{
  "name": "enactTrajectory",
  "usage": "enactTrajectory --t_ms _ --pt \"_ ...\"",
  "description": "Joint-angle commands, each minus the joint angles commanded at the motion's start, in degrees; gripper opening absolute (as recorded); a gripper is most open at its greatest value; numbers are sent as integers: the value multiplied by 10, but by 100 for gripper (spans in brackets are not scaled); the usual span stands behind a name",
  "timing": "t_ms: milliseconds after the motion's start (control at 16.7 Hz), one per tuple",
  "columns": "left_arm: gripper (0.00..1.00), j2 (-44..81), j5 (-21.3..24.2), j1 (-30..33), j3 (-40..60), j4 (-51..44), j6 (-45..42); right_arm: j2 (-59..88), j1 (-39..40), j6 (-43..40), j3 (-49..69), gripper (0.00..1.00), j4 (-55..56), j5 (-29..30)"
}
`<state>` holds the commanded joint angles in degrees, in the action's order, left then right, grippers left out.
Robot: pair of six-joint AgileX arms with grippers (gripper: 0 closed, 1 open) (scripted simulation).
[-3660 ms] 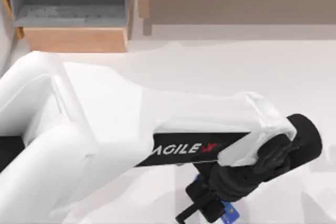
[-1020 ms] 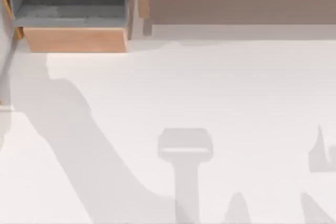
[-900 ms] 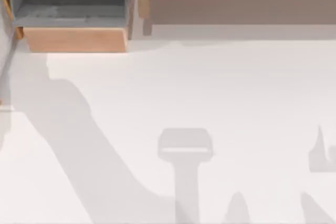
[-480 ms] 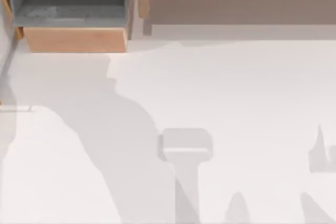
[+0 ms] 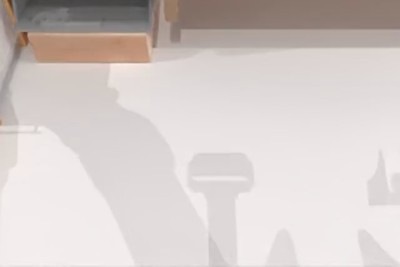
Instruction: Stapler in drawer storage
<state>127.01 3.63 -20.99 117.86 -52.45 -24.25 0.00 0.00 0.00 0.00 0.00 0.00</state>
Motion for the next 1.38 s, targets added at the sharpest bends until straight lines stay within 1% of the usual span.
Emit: enactTrajectory --t_ms 120,300,600,1380 --pt "0 45 12 6 -19 -17 10 0 0 0 0 100 0 0" --pt "0 88 18 2 -43 -40 21 0 0 0 0 100 0 0" --pt "0 91 18 1 -46 -43 22 0 0 0 0 100 0 0" --pt "98 91 18 1 -46 -43 22 0 0 0 0 100 0 0"
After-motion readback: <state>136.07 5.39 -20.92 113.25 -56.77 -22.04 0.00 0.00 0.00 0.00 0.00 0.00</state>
